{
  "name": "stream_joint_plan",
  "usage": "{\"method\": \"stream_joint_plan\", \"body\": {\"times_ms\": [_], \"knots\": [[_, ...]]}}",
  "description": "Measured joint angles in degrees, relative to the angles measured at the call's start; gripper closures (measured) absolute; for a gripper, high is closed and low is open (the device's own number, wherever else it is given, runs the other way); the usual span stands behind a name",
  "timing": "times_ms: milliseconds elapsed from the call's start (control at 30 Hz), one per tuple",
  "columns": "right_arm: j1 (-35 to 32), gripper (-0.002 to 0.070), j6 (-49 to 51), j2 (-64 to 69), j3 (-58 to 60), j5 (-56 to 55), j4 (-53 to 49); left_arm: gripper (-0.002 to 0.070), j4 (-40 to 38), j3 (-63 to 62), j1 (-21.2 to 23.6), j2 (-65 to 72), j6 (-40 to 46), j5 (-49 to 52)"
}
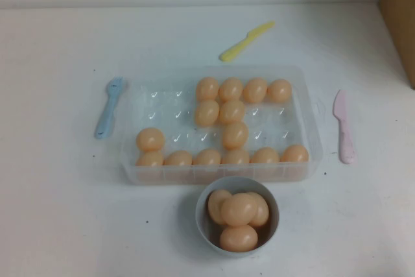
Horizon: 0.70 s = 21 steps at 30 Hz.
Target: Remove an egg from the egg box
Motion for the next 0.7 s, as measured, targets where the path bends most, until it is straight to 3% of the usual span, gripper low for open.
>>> {"method": "stream_joint_plan", "body": {"times_ms": [700], "knots": [[0.0, 0.0694, 0.0, 0.0, 0.0, 0.0, 1.1, 0.0679, 0.0, 0.0, 0.0, 0.0, 0.0, 0.0]]}}
